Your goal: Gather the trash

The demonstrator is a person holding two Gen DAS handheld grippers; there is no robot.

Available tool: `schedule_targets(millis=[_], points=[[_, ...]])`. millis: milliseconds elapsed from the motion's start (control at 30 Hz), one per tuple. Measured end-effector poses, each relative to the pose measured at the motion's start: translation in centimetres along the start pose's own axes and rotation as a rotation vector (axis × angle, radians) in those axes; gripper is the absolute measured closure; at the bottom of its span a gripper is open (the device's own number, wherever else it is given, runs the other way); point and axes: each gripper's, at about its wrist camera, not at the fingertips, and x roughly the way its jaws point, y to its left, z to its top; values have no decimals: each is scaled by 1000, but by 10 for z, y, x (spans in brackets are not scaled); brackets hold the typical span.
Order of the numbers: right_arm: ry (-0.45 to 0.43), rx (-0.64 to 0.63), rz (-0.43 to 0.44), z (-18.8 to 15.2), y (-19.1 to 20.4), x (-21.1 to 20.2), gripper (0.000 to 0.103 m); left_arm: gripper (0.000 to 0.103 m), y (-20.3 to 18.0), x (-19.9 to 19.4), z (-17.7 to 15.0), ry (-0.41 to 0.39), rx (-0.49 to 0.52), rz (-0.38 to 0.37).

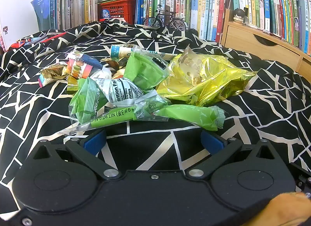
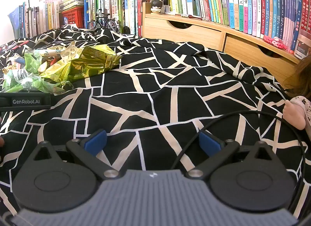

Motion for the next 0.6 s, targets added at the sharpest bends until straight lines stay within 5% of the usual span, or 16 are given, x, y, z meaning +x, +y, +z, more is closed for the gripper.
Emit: schedule_targets(millis=[600], points=[[0,0,0,0,0,0,0,0,0,0,0,0,0,0]])
